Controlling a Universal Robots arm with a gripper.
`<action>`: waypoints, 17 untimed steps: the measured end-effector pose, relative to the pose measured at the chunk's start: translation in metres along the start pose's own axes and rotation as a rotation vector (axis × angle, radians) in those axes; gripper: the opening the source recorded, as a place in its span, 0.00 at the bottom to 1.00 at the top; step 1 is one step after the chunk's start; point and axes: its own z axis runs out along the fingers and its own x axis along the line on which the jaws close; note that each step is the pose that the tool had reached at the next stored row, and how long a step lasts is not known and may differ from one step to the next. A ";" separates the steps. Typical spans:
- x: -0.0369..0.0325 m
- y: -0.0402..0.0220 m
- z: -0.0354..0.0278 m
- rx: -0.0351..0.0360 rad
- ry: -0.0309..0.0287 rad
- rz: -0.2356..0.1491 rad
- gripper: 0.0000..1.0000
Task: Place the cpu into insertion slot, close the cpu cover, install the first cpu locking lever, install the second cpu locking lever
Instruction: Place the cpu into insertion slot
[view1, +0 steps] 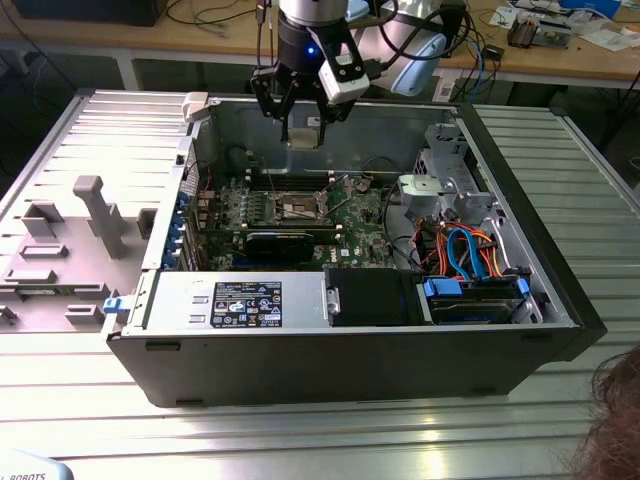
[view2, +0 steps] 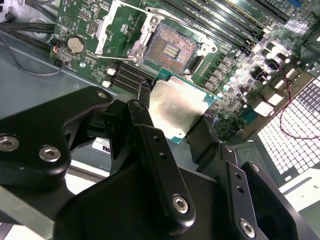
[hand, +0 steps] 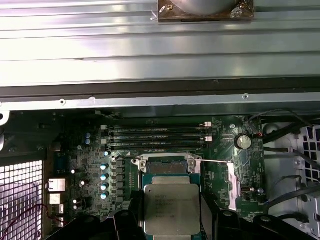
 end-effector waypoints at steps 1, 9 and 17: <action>0.0000 0.0000 0.0001 0.0000 0.0001 0.000 0.54; 0.0005 -0.0002 0.0016 0.0000 0.0001 0.000 0.54; 0.0011 -0.0003 0.0032 0.0000 0.0000 0.000 0.54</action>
